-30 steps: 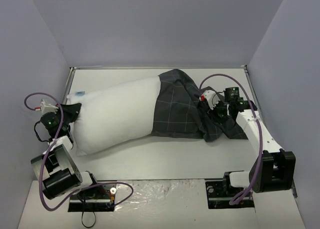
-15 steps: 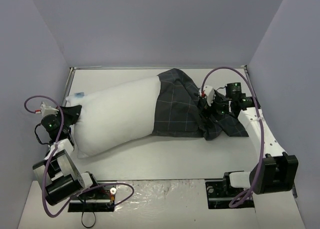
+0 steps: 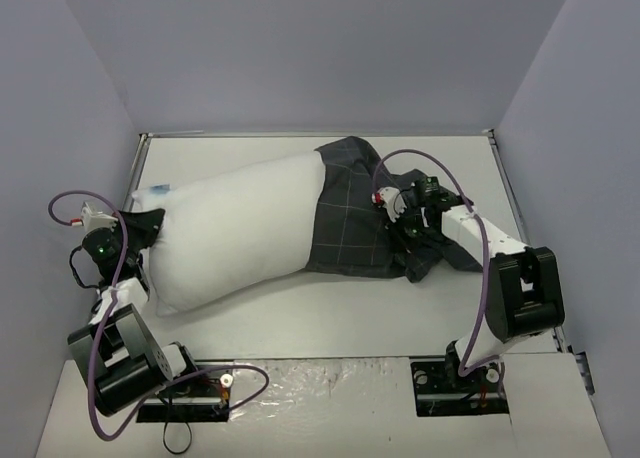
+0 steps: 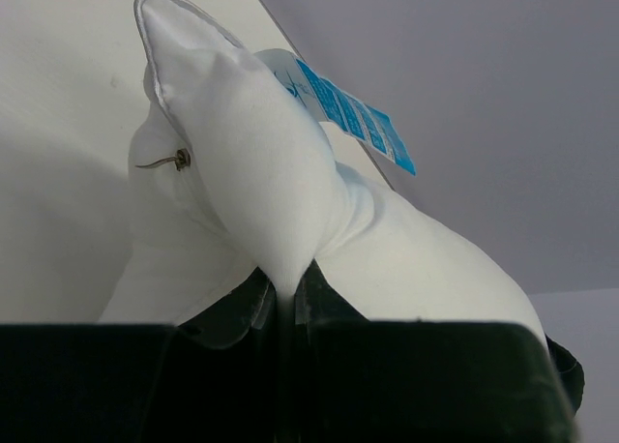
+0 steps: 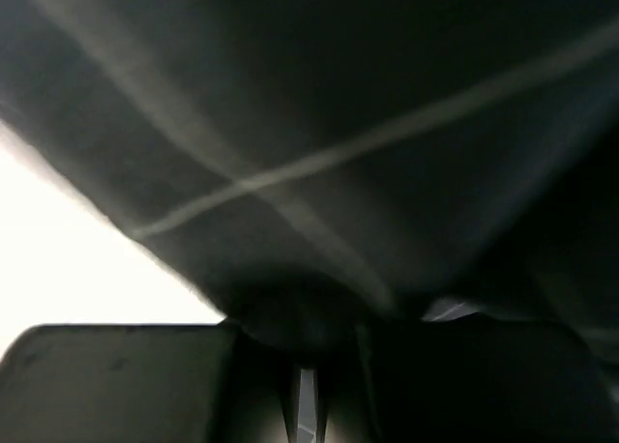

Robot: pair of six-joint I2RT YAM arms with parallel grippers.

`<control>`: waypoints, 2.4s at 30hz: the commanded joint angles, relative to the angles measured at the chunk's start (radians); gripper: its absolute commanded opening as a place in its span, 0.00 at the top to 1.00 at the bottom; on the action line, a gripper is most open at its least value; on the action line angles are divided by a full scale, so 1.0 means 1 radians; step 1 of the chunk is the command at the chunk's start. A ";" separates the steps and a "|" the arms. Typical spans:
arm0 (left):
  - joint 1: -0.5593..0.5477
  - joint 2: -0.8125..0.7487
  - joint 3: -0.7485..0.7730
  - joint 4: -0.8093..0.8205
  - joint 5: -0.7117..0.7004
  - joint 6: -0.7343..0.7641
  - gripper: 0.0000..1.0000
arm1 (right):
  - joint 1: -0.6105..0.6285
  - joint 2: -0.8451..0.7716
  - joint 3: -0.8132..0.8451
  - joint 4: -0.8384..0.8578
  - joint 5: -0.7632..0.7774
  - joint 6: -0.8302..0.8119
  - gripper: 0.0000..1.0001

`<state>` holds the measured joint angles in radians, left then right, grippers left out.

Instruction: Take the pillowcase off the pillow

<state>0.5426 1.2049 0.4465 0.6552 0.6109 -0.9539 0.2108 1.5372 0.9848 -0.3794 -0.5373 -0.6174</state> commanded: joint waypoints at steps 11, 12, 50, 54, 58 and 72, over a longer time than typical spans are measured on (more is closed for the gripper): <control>0.019 0.028 0.014 0.027 -0.007 0.015 0.98 | -0.435 -0.204 0.638 0.020 -0.156 0.232 1.00; 0.019 0.039 0.015 0.034 -0.007 0.006 0.98 | -0.435 -0.198 0.687 0.031 -0.220 0.267 1.00; -0.009 0.183 0.100 0.052 0.072 0.021 0.98 | -0.441 -0.058 1.121 0.772 -0.165 1.070 1.00; -0.018 0.202 0.115 0.031 0.069 0.035 0.98 | -0.441 -0.049 1.126 0.852 -0.153 1.120 1.00; -0.033 0.217 0.123 0.029 0.063 0.038 0.98 | -0.439 -0.051 1.127 0.931 -0.112 1.150 1.00; -0.063 0.164 0.172 -0.086 -0.098 -0.072 0.98 | -0.330 -0.239 0.645 0.608 0.057 0.783 1.00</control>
<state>0.4728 1.4246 0.5724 0.6319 0.6518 -0.9874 -0.1505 1.3727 1.7493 0.3111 -0.5907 0.3157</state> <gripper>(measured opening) 0.056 0.004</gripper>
